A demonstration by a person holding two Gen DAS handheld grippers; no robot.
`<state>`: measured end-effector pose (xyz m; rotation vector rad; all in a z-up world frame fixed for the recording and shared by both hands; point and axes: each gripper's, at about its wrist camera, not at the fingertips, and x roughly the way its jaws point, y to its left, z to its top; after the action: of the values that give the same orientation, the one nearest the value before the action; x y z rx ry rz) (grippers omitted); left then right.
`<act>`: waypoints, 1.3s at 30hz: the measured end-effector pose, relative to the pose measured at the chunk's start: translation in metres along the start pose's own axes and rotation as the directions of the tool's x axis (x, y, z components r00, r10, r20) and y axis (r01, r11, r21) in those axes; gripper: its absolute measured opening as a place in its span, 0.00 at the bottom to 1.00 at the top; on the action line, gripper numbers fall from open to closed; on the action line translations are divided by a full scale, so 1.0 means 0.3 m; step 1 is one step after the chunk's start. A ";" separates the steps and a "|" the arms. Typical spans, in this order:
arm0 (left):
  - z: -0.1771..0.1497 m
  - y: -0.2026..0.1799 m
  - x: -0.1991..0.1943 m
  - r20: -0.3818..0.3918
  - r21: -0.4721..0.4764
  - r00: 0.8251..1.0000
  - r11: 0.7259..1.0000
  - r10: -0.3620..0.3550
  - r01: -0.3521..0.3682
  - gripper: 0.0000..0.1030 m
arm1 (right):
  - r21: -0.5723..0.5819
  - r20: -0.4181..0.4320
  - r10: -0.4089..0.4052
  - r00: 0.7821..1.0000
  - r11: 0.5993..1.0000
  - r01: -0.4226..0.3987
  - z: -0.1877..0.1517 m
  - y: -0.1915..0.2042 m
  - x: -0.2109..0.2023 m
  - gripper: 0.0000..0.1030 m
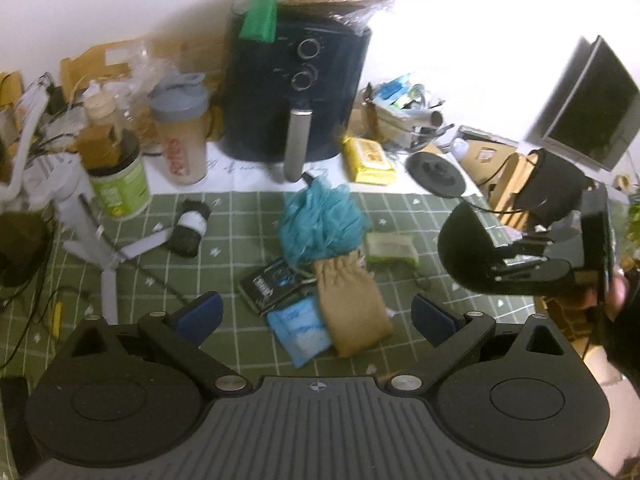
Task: Organize soft objects
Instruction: 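Lift the black sponge with the right gripper while the left gripper grasps the blue loofah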
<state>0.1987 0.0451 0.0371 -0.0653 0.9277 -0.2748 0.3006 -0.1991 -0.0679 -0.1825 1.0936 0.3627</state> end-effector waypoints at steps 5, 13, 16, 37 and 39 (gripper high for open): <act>0.050 0.001 0.030 0.004 0.046 1.000 0.999 -0.024 0.024 1.00 | 0.062 0.040 -0.010 0.999 0.998 0.007 -0.030 -0.009 -0.082 0.44; 0.117 0.023 0.142 -0.010 0.080 0.998 0.995 -0.061 0.062 0.99 | 0.159 0.080 -0.031 0.996 0.987 0.018 -0.089 0.011 -0.184 0.44; 0.136 0.029 0.201 -0.025 0.100 0.997 0.992 -0.073 0.075 0.92 | 0.209 0.097 -0.038 0.995 0.978 0.017 -0.107 0.015 -0.217 0.44; 0.226 0.089 0.700 -0.127 0.072 0.985 0.990 -0.116 0.125 0.78 | 0.416 0.102 -0.111 0.989 0.908 0.059 -0.251 0.061 -0.362 0.44; 0.222 0.102 0.745 -0.163 0.050 0.979 0.990 -0.121 0.130 0.68 | 0.431 0.095 -0.119 0.988 0.900 0.067 -0.268 0.063 -0.366 0.44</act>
<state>0.3850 0.0119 -0.1026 -0.0471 1.0754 -0.4300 0.1817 -0.2292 -0.0056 0.1759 1.0166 0.0398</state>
